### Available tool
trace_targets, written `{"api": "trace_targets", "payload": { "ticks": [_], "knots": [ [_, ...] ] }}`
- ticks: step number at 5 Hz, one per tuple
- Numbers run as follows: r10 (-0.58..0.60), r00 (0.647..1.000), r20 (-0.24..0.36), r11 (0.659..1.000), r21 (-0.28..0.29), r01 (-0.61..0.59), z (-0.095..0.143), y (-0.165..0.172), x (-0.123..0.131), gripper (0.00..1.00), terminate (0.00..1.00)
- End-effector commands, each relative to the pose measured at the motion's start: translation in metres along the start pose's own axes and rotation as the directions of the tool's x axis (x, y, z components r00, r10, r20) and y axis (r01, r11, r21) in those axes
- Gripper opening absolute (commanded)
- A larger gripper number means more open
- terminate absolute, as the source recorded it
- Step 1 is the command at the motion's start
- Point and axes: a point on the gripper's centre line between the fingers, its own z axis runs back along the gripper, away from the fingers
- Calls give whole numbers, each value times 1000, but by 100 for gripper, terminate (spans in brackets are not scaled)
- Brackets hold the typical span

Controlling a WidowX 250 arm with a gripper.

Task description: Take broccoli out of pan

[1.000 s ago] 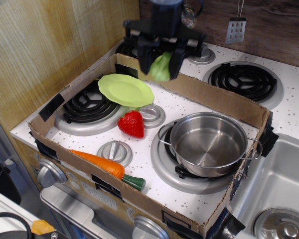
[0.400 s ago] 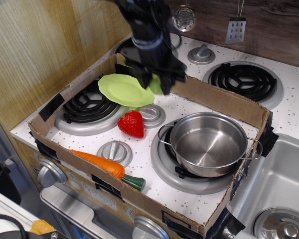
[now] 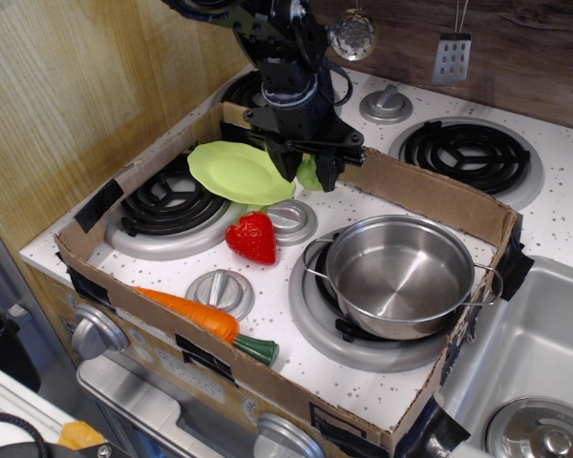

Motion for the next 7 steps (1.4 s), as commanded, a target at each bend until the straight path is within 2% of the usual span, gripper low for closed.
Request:
{"api": "trace_targets", "payload": {
  "ticks": [1,2,3,4,7],
  "knots": [
    [-27,999,21,999,46,26,29,-8,36,100,0],
    [-26,1000,6,998,61,26,55,-13,51,100,0],
    [-4,1000,-23,996,92,6,78,-20,48,100,0],
    [-6,1000,-29,993,121,9,88,-26,37,100,0],
    [-6,1000,-29,993,121,9,88,-26,37,100,0]
  ]
}}
